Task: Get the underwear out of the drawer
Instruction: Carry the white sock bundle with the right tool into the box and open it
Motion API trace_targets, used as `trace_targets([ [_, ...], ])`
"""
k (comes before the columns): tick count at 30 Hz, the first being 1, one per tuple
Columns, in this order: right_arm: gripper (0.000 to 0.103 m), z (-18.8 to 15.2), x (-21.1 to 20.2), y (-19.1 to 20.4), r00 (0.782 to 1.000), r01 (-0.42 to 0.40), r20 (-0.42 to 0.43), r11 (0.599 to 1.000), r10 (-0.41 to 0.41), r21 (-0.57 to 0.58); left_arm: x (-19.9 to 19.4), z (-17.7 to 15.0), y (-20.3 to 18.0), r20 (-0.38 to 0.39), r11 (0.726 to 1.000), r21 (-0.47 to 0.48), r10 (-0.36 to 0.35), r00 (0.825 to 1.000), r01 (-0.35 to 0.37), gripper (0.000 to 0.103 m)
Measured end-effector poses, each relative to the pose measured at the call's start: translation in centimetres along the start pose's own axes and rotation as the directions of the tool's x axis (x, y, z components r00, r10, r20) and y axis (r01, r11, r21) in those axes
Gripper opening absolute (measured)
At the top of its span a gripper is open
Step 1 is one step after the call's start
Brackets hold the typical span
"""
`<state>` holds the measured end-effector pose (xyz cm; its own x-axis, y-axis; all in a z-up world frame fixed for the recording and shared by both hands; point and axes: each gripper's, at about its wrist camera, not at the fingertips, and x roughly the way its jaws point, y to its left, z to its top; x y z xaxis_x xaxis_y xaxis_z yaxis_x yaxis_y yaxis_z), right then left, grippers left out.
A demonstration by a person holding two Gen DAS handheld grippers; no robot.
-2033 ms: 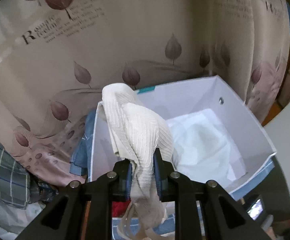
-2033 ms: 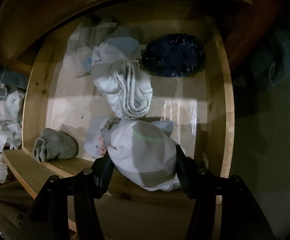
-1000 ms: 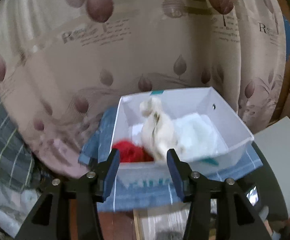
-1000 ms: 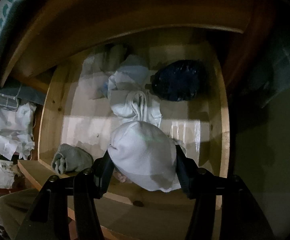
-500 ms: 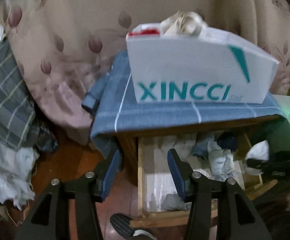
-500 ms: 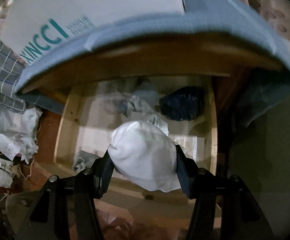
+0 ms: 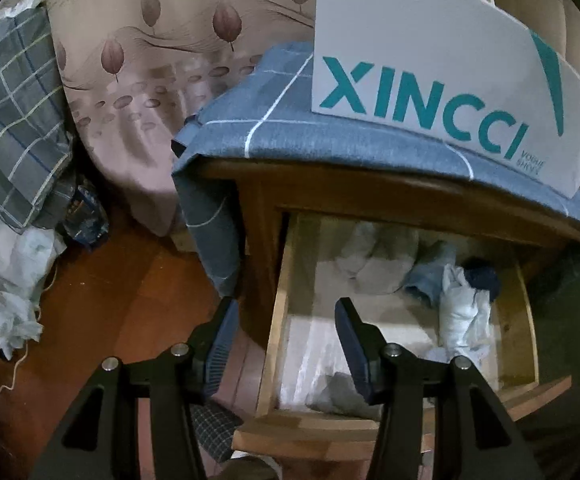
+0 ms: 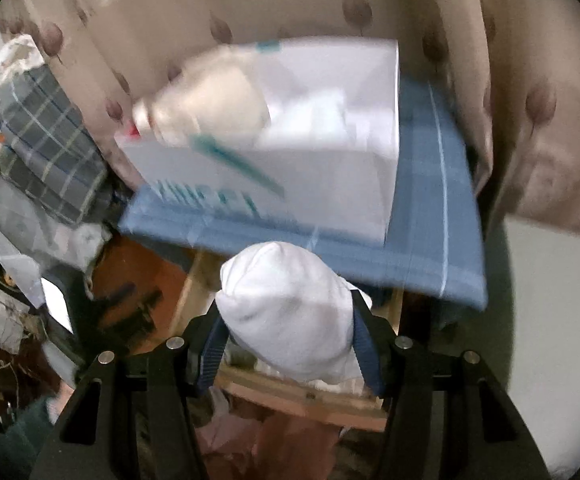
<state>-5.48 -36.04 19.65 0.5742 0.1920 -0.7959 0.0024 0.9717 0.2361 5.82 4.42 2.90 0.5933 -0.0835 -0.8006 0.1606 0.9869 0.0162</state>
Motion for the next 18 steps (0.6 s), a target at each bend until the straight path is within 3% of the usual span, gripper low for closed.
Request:
trace_targets([
  [4, 0.054, 4.6, -2.5, 0.7, 0.997, 0.027, 0.069, 0.999, -0.026, -0.020, -0.3, 0.0, -0.3, 0.014, 1.000, 0.009, 0.011, 1.000, -0.011, 0.051],
  [8, 0.054, 9.0, -2.3, 1.1, 0.994, 0.067, 0.093, 0.998, -0.065, -0.015, -0.4, -0.2, -0.2, 0.015, 1.000, -0.010, -0.004, 1.000, 0.004, 0.051],
  [13, 0.054, 12.9, 1.1, 1.0, 0.994, 0.098, 0.058, 0.995, -0.097, -0.018, 0.0, -0.1, -0.6, 0.005, 1.000, 0.001, -0.006, 1.000, 0.006, 0.051],
  [18, 0.054, 14.1, 6.4, 0.6, 0.992, 0.123, -0.015, 0.992, -0.123, -0.002, 0.6, 0.2, -0.6, -0.008, 1.000, -0.006, -0.030, 1.000, 0.030, 0.051],
])
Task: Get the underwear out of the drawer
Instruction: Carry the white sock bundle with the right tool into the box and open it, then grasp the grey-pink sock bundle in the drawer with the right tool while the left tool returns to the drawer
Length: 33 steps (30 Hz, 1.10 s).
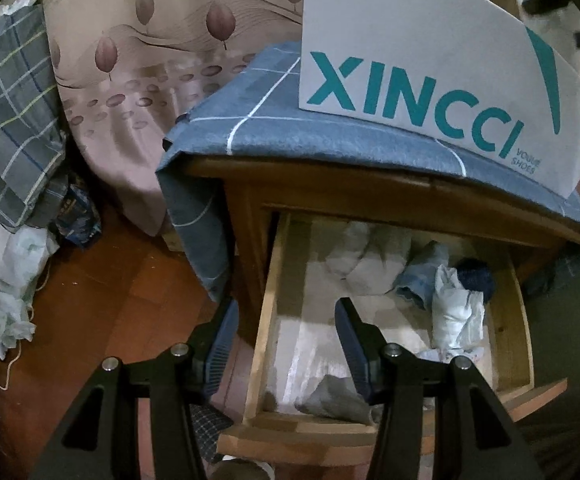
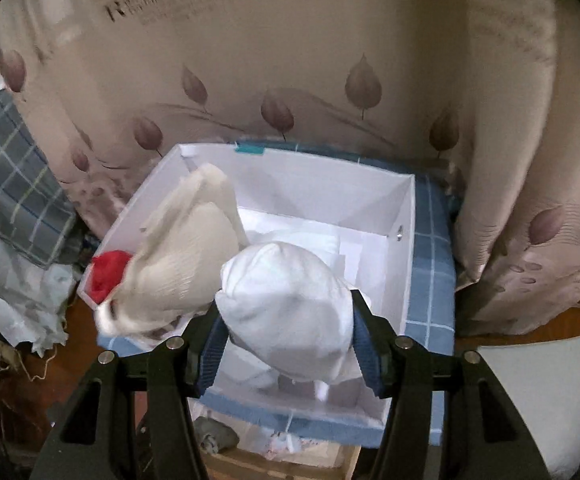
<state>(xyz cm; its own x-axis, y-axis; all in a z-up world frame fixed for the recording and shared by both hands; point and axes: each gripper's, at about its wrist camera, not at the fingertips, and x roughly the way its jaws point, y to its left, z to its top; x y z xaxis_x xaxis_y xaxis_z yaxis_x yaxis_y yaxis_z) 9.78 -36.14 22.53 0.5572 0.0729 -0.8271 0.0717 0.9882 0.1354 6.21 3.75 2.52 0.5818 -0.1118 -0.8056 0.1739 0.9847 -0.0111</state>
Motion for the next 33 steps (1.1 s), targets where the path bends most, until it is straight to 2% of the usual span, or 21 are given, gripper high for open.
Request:
trace_targets([
  [5, 0.056, -0.8, 4.8, -0.2, 0.995, 0.042, -0.091, 0.999, -0.041, 0.014, 0.6, 0.0, 0.2, -0.028, 1.000, -0.011, -0.028, 0.999, 0.027, 0.051],
  [10, 0.066, -1.4, 5.9, -0.1, 0.995, 0.040, -0.088, 0.999, -0.040, 0.003, 0.8, 0.1, 0.2, -0.034, 0.999, -0.015, -0.047, 0.998, 0.046, 0.051],
  [14, 0.067, -1.4, 4.3, 0.0, 0.998, 0.014, -0.060, 1.000, -0.013, 0.012, 0.9, 0.1, 0.0, -0.044, 0.999, -0.010, -0.051, 0.998, 0.051, 0.051],
  [18, 0.068, -1.9, 0.8, 0.2, 0.999, -0.021, -0.029, 1.000, 0.022, 0.009, 1.0, 0.0, 0.1, -0.051, 0.999, -0.004, -0.040, 0.998, 0.040, 0.051],
  [20, 0.070, -3.2, -1.3, 0.6, 0.998, -0.041, -0.044, 0.999, 0.040, -0.020, 1.1, -0.1, 0.2, -0.060, 0.999, -0.004, -0.037, 0.997, 0.037, 0.051],
  [22, 0.076, -5.3, -3.1, 1.1, 0.996, -0.064, -0.067, 0.996, 0.060, -0.054, 1.2, -0.1, 0.5, -0.064, 0.999, -0.012, -0.033, 0.997, 0.032, 0.051],
  [25, 0.081, -9.0, -4.0, 1.7, 0.990, -0.076, -0.127, 0.992, 0.063, -0.100, 1.1, 0.0, 1.1, -0.069, 0.999, -0.040, -0.038, 0.997, 0.035, 0.051],
  [29, 0.084, -14.6, -1.4, 1.4, 0.965, -0.084, -0.254, 0.993, 0.060, -0.084, 1.4, 0.0, 1.9, -0.086, 0.995, -0.089, -0.054, 0.995, 0.047, 0.051],
  [32, 0.084, -18.4, 3.4, 0.9, 0.924, -0.090, -0.376, 0.996, 0.075, -0.021, 1.3, 0.1, 2.2, -0.084, 0.994, -0.102, -0.054, 0.995, 0.046, 0.051],
  [33, 0.084, -19.8, 5.6, 0.8, 0.902, -0.080, -0.426, 0.997, 0.074, 0.004, 1.3, 0.1, 2.3, -0.085, 0.993, -0.104, -0.059, 0.995, 0.050, 0.051],
])
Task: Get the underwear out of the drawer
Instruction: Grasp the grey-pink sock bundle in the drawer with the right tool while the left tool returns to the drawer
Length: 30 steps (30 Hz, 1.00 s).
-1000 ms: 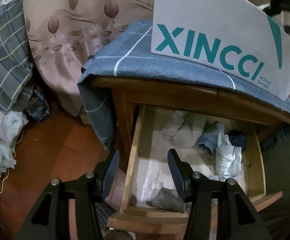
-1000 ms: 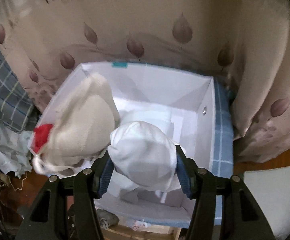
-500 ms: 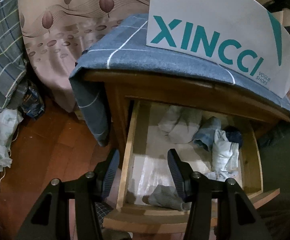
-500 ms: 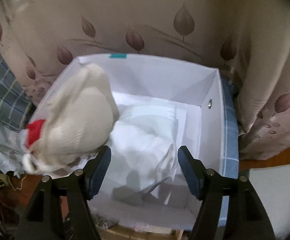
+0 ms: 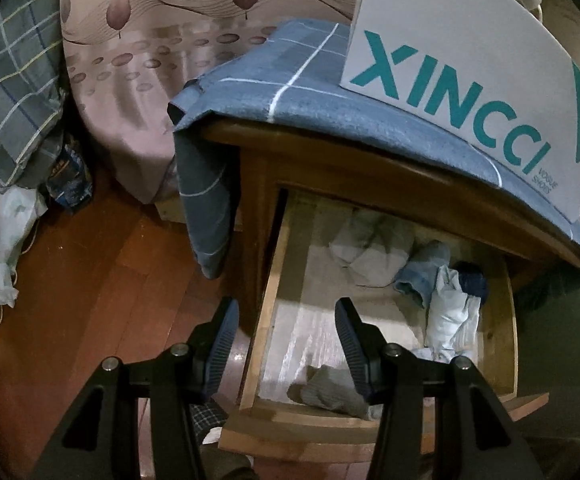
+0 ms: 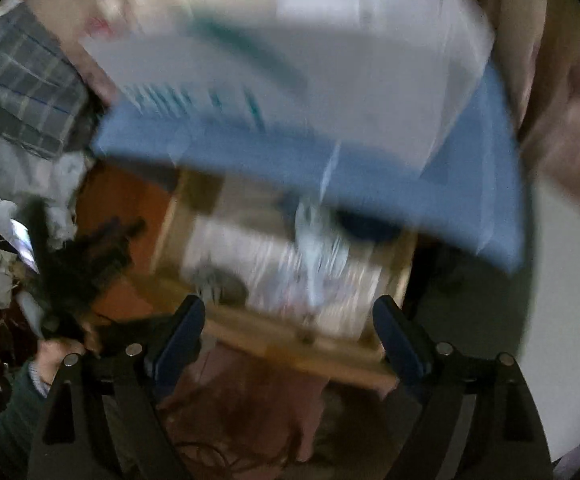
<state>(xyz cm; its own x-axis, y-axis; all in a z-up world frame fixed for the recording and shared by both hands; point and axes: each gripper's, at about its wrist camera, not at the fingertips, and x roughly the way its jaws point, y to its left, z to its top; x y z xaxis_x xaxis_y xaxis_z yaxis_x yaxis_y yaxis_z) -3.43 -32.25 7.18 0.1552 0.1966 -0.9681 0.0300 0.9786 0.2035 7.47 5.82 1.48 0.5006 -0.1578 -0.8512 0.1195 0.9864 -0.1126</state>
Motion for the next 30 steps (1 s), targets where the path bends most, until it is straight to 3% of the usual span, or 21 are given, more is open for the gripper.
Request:
trace_targets([
  [9, 0.086, -0.2, 12.5, 0.6, 0.980, 0.082, -0.186, 0.995, -0.071, 0.053, 0.7, -0.2, 0.0, -0.039, 1.000, 0.009, -0.010, 0.999, 0.010, 0.051],
  [16, 0.091, 1.2, 17.4, 0.5, 0.960, 0.105, -0.270, 0.987, -0.069, 0.119, 1.3, -0.2, 0.4, -0.082, 0.999, -0.019, -0.040, 0.996, 0.039, 0.051],
  [30, 0.091, 4.0, 21.9, 0.7, 0.905, 0.204, -0.389, 0.978, -0.174, 0.037, 1.9, -0.2, 0.6, -0.127, 0.997, -0.036, -0.071, 0.989, 0.067, 0.051],
])
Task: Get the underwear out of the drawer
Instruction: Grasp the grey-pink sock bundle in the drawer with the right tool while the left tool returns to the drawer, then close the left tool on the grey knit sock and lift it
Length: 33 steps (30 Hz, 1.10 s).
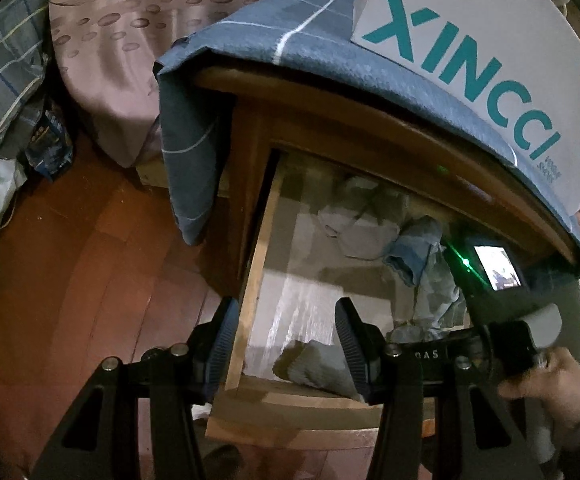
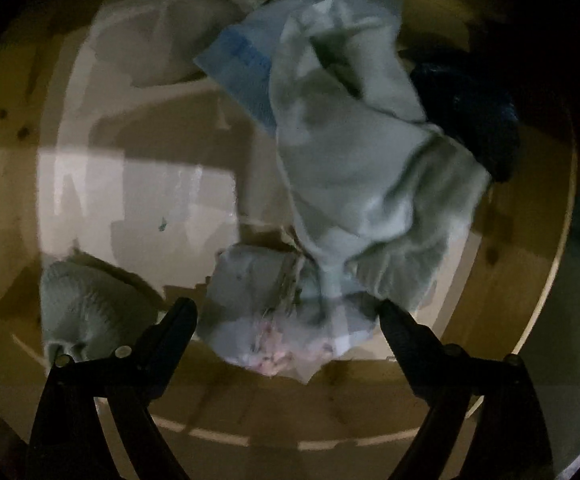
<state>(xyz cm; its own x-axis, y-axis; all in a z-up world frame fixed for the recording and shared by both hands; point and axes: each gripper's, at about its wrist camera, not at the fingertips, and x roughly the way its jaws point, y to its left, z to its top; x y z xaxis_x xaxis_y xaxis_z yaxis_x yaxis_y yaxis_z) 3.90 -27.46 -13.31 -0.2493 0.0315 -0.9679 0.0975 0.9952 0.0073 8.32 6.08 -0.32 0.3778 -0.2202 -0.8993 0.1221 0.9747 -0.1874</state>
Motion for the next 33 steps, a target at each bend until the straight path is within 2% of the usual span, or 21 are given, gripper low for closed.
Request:
trace_targets([
  [9, 0.090, 0.7, 1.4, -1.0, 0.994, -0.077, -0.082, 0.997, 0.078, 0.014, 0.8, -0.1, -0.3, -0.036, 1.000, 0.012, 0.008, 0.999, -0.008, 0.051],
  [10, 0.088, 1.0, 1.7, -1.3, 0.993, -0.075, -0.087, 0.997, 0.076, 0.013, 0.9, -0.2, -0.5, -0.039, 1.000, 0.022, 0.013, 0.999, -0.013, 0.051],
  [12, 0.068, 1.2, 2.3, -1.8, 0.990, -0.086, -0.107, 0.996, 0.087, 0.013, 1.1, -0.2, -0.7, -0.047, 0.999, 0.033, 0.019, 0.999, -0.018, 0.051],
  [15, 0.058, 1.4, 2.3, -1.7, 0.992, -0.070, -0.110, 0.997, 0.067, -0.021, 1.7, -0.3, -1.0, -0.071, 0.999, 0.032, 0.012, 0.997, -0.010, 0.051],
  [18, 0.042, 1.0, 1.9, -1.2, 0.995, -0.056, -0.088, 0.997, 0.051, -0.057, 2.1, -0.4, -1.5, -0.079, 0.999, 0.040, 0.020, 0.997, -0.017, 0.051],
  [21, 0.038, 0.3, 1.5, -1.2, 0.997, -0.055, -0.060, 0.996, 0.051, -0.073, 2.5, -0.6, -2.2, -0.090, 0.998, 0.058, 0.026, 0.996, -0.021, 0.051],
  [24, 0.036, -0.4, 0.6, -1.6, 0.998, -0.066, -0.013, 0.996, 0.065, -0.061, 3.1, -0.7, -2.9, -0.115, 0.998, 0.068, 0.020, 0.993, -0.012, 0.051],
  [27, 0.036, -2.0, -1.1, -2.9, 0.991, -0.117, 0.059, 0.993, 0.118, -0.021, 3.8, -0.9, -3.4, -0.150, 0.998, 0.062, -0.002, 0.989, 0.011, 0.051],
  [28, 0.036, -2.5, -1.7, -3.4, 0.985, -0.153, 0.081, 0.988, 0.153, -0.008, 4.1, -1.0, -3.5, -0.168, 0.998, 0.058, -0.009, 0.986, 0.019, 0.051],
  [31, 0.036, -4.4, -3.1, -4.2, 0.971, -0.179, 0.160, 0.984, 0.176, 0.004, 4.7, -1.0, -3.8, -0.196, 0.999, 0.035, -0.035, 0.980, 0.042, 0.052],
  [33, 0.036, -5.6, -4.0, -4.7, 0.961, -0.198, 0.202, 0.980, 0.189, 0.025, 5.2, -1.1, -4.0, -0.227, 0.998, 0.029, -0.054, 0.972, 0.062, 0.058],
])
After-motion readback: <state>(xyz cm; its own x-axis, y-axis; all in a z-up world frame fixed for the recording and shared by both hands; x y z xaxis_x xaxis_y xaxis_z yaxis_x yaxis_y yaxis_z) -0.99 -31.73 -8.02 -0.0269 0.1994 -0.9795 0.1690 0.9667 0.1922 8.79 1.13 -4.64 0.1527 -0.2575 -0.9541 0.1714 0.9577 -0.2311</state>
